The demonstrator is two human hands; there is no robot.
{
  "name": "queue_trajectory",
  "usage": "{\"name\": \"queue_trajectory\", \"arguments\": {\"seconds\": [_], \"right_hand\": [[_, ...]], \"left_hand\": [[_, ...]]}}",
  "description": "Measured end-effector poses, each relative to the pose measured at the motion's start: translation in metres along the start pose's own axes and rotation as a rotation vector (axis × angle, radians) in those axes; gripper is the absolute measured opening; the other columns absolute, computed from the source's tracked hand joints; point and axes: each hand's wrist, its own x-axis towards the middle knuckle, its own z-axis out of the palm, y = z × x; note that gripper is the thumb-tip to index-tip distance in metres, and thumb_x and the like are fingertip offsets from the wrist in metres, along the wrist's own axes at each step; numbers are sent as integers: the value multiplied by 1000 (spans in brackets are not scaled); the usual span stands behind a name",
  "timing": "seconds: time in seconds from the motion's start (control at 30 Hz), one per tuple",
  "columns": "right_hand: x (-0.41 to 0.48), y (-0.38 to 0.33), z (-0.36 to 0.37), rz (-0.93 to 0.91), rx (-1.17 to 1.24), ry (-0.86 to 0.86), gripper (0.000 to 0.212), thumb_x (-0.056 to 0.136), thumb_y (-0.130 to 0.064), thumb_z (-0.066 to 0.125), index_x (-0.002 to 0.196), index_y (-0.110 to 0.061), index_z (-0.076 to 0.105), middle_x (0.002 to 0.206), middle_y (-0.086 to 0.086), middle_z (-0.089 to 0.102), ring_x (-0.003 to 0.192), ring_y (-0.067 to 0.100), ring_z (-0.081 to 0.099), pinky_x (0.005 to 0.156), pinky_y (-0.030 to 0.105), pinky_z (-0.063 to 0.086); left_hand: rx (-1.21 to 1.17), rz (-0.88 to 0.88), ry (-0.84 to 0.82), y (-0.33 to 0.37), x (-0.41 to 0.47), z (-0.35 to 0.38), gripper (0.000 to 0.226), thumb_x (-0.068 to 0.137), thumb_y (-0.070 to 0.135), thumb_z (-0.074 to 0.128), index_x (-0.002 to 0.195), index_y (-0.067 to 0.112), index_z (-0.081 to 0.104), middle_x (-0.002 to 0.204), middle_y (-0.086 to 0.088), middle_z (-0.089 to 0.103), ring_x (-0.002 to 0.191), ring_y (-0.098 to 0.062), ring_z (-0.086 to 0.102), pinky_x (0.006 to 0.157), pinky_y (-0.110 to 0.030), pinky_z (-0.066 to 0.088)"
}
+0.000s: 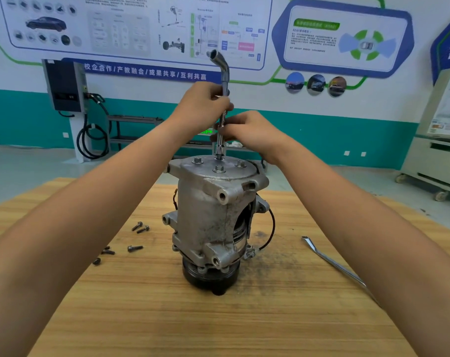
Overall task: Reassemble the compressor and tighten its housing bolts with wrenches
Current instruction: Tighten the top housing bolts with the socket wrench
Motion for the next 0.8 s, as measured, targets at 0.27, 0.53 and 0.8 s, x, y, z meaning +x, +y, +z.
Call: {"name": "queue_trajectory", "arguments": {"seconds": [0.27,0.53,0.8], "right_hand": [[0,-3,0,20,-46,32,23,83,-33,67,93,-12,66,98,8,68,96,17,62,84,32,46],[4,1,7,-59,-153,172,27,76,-31,76,67,-18,54,62,-8,51,59,5,48,50,20,35],[1,5,-4,17,-45,-83,4,86,-20,60,84,-19,63,90,-2,66,89,8,58,77,24,41]], "left_hand": [[52,1,33,-3,4,-8,21,81,12,69,101,6,67,93,-11,69,82,-19,66,82,-31,53],[194,1,-13,-1,6,-6,18,84,25,64,89,8,69,76,-3,66,71,-14,59,68,-27,50],[-183,-121,-205,3,1,-14,14,88,-2,56,93,12,53,103,-24,63,76,-19,65,72,-26,57]]}}
